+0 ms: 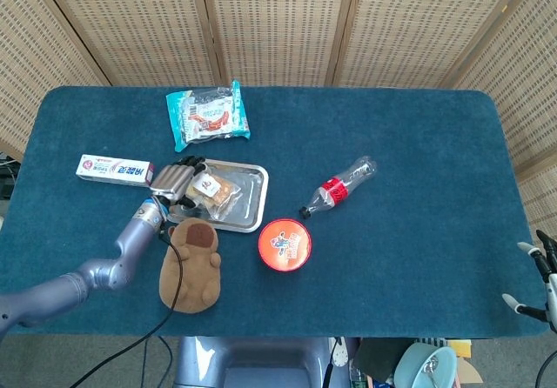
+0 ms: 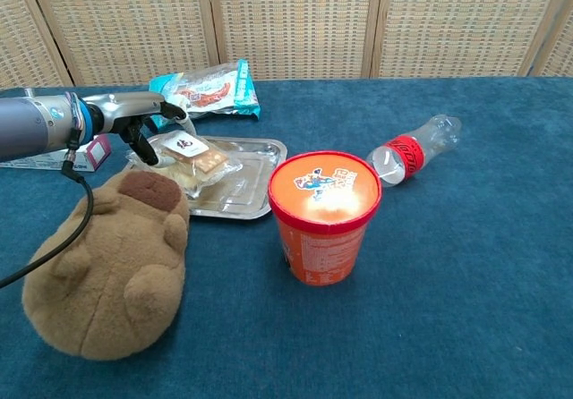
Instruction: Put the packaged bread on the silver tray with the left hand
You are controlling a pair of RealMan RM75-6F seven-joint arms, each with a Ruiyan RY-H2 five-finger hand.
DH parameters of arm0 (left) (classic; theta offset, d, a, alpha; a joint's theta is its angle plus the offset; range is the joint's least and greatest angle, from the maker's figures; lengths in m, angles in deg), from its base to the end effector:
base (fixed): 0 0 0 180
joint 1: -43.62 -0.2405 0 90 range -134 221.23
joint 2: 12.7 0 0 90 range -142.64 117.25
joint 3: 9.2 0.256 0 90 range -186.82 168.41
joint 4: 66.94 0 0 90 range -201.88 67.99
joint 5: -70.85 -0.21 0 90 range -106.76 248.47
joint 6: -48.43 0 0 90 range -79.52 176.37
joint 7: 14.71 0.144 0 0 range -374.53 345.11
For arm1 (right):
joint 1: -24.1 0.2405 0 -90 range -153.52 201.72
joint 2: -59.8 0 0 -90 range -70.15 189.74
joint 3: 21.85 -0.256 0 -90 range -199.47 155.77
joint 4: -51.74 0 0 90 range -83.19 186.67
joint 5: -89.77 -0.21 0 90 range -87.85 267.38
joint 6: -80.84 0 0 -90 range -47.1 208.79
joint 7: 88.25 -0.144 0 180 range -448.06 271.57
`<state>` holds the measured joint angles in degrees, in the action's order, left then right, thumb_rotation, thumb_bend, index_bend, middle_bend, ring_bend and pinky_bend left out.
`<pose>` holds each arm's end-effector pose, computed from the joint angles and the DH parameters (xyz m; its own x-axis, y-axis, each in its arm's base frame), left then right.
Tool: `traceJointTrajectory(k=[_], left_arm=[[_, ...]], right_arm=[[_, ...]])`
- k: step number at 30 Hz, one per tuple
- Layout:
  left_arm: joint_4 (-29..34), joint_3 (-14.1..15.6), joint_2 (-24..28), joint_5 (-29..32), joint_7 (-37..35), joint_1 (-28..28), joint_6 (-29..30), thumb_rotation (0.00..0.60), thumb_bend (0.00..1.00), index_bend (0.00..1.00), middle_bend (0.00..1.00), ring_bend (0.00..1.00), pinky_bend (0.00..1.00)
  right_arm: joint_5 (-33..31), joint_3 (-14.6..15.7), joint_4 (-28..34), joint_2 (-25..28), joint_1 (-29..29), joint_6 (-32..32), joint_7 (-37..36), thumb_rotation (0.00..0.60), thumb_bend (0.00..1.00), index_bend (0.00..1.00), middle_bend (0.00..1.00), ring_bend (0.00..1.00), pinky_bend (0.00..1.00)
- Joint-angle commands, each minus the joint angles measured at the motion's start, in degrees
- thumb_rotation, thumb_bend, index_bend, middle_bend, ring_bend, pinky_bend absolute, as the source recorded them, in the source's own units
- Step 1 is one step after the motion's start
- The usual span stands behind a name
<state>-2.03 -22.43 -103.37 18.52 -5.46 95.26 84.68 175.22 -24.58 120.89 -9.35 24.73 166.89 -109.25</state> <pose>-0.1716 0.4233 -0.0153 0.3794 0.4119 0.8285 0.9239 -0.2159 -0.3158 -0.3898 -0.1569 0.1816 0.3491 0.0158 0.9370 -0.9339 0.0881 0.3465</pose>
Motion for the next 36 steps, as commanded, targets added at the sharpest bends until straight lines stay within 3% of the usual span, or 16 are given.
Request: traceJointTrajectory(k=[1, 5, 14, 20, 25, 30, 33, 36], left_arm=[[6.28, 0.71, 3.7, -0.53, 1.74, -1.07, 3.0, 0.6, 0.25, 0.04, 0.0, 0.0, 0.0], [11.67, 1.14, 6.74, 1.4, 4.23, -1.65, 5.02, 0.6, 0.21, 0.0, 0.0, 0.0, 0.0], [28.5, 2.34, 16.83, 0.28, 9.12, -5.12, 14.31, 0.6, 0.22, 0.0, 0.0, 0.0, 0.0], [40.43, 4.23, 27.21, -1.5, 13.73, -9.81, 23.15, 0.6, 0.24, 0.0, 0.0, 0.0, 0.0], [48.53, 7.22, 36.79, -7.44, 12.54, -16.91, 31.0, 0.6, 0.28, 0.0, 0.0, 0.0, 0.0], [49.48, 11.63, 41.01, -16.35, 9.71, -24.61, 38.75, 0.6, 0.31, 0.0, 0.0, 0.0, 0.0], [47.56, 15.08, 42.09, -23.11, 9.17, -31.65, 47.83, 0.6, 0.31, 0.0, 0.0, 0.0, 0.0], [46.07, 16.1, 41.72, -26.07, 8.1, -34.36, 51.36, 0.6, 0.31, 0.0, 0.0, 0.0, 0.0]], right_arm=[[0.23, -0.13, 0.39, 0.04, 0.01, 0.39, 0.32, 0.6, 0.09, 0.17, 0.0, 0.0, 0.0], [0.49, -0.21, 0.96, 0.11, -0.1, 0.94, 1.02, 0.6, 0.09, 0.17, 0.0, 0.0, 0.0], [0.57, -0.26, 1.94, 0.31, -0.18, 0.98, 0.95, 0.6, 0.09, 0.17, 0.0, 0.0, 0.0], [-0.09, -0.56, 2.72, 0.58, -0.24, 0.64, 1.23, 0.6, 0.1, 0.17, 0.0, 0.0, 0.0], [-0.4, -1.24, 5.15, 1.01, 0.07, 0.89, 3.74, 0.6, 0.09, 0.17, 0.0, 0.0, 0.0], [0.24, -2.04, 8.46, 0.96, 0.63, 2.26, 8.86, 0.6, 0.1, 0.17, 0.0, 0.0, 0.0], [1.55, -2.02, 11.35, 0.79, 0.94, 3.37, 13.23, 0.6, 0.09, 0.17, 0.0, 0.0, 0.0], [1.75, -1.88, 12.6, 0.91, 0.96, 3.4, 14.53, 0.6, 0.09, 0.17, 0.0, 0.0, 0.0]])
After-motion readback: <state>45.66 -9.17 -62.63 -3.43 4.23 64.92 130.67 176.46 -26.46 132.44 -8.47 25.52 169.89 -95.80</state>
